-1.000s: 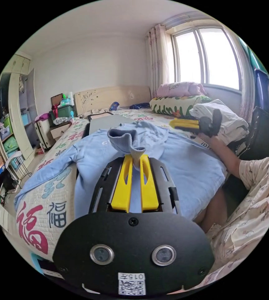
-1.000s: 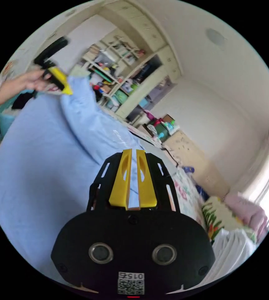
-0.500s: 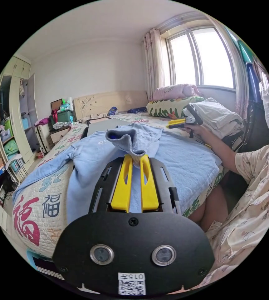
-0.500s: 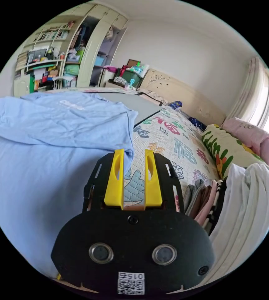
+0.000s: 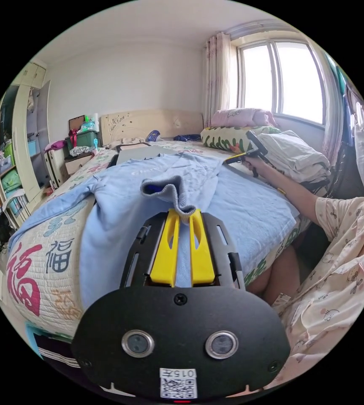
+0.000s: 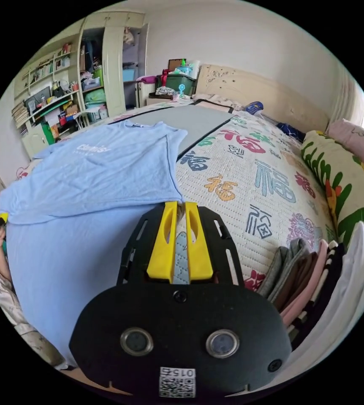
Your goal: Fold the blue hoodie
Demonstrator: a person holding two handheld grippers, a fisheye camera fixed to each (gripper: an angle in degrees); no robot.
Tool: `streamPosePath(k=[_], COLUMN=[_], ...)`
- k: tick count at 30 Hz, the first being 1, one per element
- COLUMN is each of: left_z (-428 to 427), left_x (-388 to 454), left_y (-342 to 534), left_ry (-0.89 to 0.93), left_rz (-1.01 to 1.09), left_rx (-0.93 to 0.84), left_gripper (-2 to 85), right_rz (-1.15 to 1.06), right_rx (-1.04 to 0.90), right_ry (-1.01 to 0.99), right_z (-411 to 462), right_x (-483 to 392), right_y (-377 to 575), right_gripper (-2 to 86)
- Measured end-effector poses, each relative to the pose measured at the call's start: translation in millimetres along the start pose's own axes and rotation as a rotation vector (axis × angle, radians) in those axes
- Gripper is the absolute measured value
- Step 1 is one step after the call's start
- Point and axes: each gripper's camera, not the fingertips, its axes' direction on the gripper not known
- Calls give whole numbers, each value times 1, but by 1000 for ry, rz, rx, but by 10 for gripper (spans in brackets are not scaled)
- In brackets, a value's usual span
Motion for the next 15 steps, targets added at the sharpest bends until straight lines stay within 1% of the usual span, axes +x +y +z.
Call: streamPosePath(k=[3,6,8,10,12,13,15], left_z=[-6,-27,-46,-67,-98,-105,-114], left_x=[-9,-15,-17,-22,-35,-39,-63], left_y=[-1,-7,-12,-20,-34,-38,-56], left_ry=[18,5,-10,-67,-128,-120,-35], left_rz=[-12,0,37,47,17,10,-42], left_rx=[-30,-42,-40,-27,57,82,138], left_gripper=[18,15,11,7,1,1,7], right_rz=[-58,-104,-117,-118,-117,-119,-130], right_rx=[-59,-53,-41,-44,-42,-41,-40], right_ry=[94,176,195,191,184,185,204], right_z=[8,8,6,7,6,6,7], right_x=[-20,-38,-43,-44,-45,-46,-52], right_y=[-13,-19,-21,-25,-29,-30,-32], right_gripper=[43,43,43,44,45,45,46])
